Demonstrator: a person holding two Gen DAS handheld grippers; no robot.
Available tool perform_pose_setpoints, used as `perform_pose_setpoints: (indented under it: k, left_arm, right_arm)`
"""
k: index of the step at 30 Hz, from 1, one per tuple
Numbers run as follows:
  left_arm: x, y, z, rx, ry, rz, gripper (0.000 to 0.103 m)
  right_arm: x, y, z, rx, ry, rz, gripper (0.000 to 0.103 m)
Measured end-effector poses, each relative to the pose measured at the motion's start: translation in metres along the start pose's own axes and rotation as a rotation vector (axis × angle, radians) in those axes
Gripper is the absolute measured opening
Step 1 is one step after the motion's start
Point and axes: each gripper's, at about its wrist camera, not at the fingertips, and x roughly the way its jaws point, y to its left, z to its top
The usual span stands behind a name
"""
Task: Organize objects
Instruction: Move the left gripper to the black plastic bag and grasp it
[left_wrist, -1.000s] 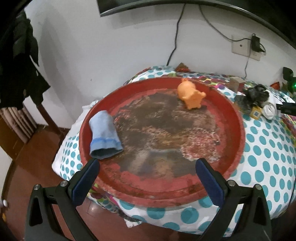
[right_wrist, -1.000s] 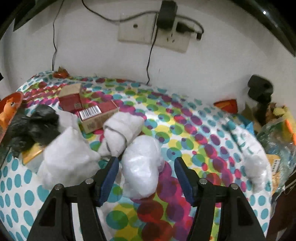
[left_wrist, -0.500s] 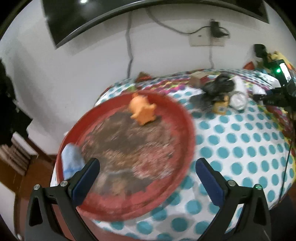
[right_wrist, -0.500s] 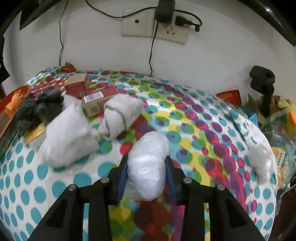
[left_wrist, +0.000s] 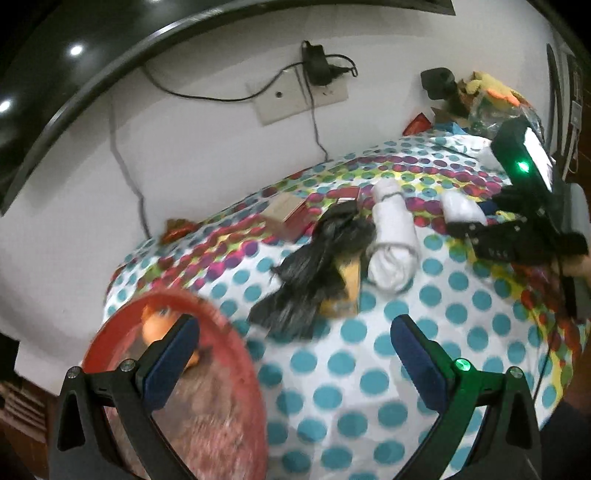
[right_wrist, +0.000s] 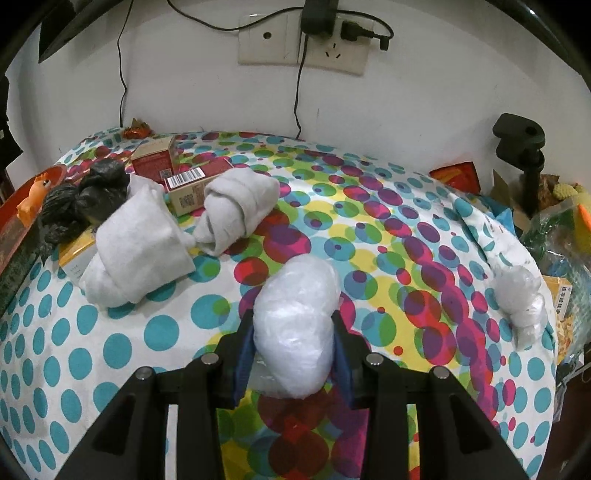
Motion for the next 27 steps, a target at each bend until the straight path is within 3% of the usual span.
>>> perform_pose_setpoints:
  k: [14, 17, 20, 22, 27]
  left_arm:
    - [0.084, 0.001, 0.046, 0.042, 0.131, -0.044, 0.103]
    - [0.088, 0.0, 0.048, 0.037, 0.127, -0.045, 0.097]
    - [0.095, 0.003, 0.05, 0.0, 0.143, -0.072, 0.077]
    - [0.101, 0.005, 0.05, -0.025, 0.173, -0.094, 0.044]
    - [0.098, 0.011, 0.049, -0.106, 0.161, -0.155, 0.032]
  right_arm:
    - [0.0, -0.003, 0.0, 0.025, 0.005, 0.033, 0.038]
    - [0.001, -0.004, 0.001, 0.031, 0.006, 0.041, 0.038]
    - [0.001, -0.006, 0.0, 0.033, 0.006, 0.044, 0.038]
    - [0.001, -0.006, 0.0, 0.033, 0.006, 0.044, 0.038]
    - [0.0, -0.005, 0.0, 0.032, 0.006, 0.043, 0.038]
